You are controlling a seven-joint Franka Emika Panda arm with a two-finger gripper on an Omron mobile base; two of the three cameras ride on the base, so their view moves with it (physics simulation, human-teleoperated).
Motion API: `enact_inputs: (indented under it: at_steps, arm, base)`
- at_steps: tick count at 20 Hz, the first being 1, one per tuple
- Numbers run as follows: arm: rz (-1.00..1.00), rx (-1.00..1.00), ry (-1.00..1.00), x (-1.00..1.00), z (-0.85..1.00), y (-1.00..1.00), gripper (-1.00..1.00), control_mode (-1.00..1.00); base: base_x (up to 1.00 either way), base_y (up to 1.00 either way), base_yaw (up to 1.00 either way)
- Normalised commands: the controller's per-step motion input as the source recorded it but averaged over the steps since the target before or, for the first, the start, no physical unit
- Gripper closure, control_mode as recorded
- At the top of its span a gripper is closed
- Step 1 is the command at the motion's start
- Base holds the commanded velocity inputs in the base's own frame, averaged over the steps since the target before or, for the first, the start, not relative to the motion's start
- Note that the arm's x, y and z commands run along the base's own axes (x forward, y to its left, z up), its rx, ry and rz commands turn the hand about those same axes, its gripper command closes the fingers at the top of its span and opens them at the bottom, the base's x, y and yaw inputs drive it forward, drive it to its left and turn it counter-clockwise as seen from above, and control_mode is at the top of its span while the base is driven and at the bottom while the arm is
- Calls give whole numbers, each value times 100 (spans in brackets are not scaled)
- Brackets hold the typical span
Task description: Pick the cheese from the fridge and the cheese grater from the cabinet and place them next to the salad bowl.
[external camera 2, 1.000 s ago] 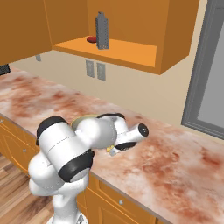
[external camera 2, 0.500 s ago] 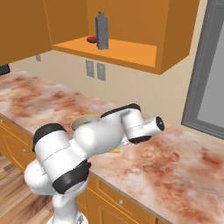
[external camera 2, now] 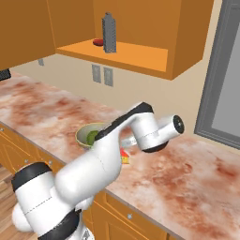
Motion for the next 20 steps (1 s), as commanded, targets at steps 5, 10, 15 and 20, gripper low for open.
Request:
enact_inputs:
  at_steps: [5,10,15,20]
  arm:
    - [-33,0,-3,-60,53,29,-100,-100]
    - [-23,1,14,-40,92,0,-100,-100]
    - [-21,1,12,-27,70,16,-100,-100]
    - [-18,0,-1,-18,80,20,-100,-100]
  base:
    - [0,0,0]
    - [0,0,0]
    - [0,0,0]
    - [0,0,0]
